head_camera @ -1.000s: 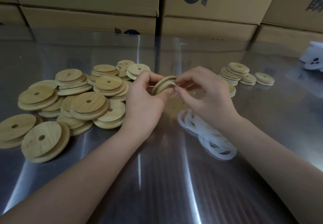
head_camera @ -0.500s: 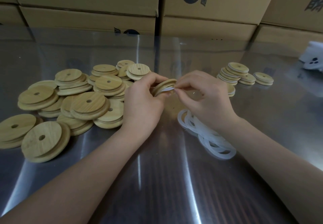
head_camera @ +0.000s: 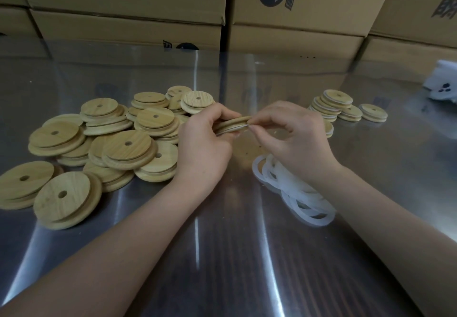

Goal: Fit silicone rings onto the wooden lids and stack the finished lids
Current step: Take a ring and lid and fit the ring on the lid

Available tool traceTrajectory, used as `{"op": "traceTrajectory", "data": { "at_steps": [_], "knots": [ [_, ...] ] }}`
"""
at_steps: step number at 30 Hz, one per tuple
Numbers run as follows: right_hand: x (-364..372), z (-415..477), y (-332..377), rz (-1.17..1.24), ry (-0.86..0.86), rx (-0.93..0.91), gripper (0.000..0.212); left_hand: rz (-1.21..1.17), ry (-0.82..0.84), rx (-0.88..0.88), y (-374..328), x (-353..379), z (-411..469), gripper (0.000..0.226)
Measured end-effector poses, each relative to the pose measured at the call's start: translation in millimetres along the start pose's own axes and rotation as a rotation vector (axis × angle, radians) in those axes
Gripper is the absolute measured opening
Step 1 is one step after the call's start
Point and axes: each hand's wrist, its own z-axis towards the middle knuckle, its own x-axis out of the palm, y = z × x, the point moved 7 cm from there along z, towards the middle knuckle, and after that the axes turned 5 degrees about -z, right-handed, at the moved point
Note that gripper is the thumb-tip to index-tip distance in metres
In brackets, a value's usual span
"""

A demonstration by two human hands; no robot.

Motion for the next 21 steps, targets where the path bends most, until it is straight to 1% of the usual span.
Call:
{"op": "traceTrajectory", "data": {
  "at_steps": [7,13,17,21],
  "knots": [
    [0.6,0.6,-3.3,0.020,0.022,0.007,0.005,-0.045,0.005,-0.010,1.8,2.2,-2.6,0.030],
    [3.0,-0.3,-4.3,0.007,0.011,0.007,0.008,-0.144,-0.008,-0.063,5.5,2.7,-2.4,0.029],
    [3.6,-1.3,-7.9,0.000,-0.021,0.038,0.009,-0.222,-0.014,-0.105,8.0,3.6,-2.0,0.030],
    [2.3,-1.9,-9.9,0.021,-0.042,0.045,0.006,-0.246,0.043,-0.091,4.1,6.4,-2.5,0.030]
  ]
}}
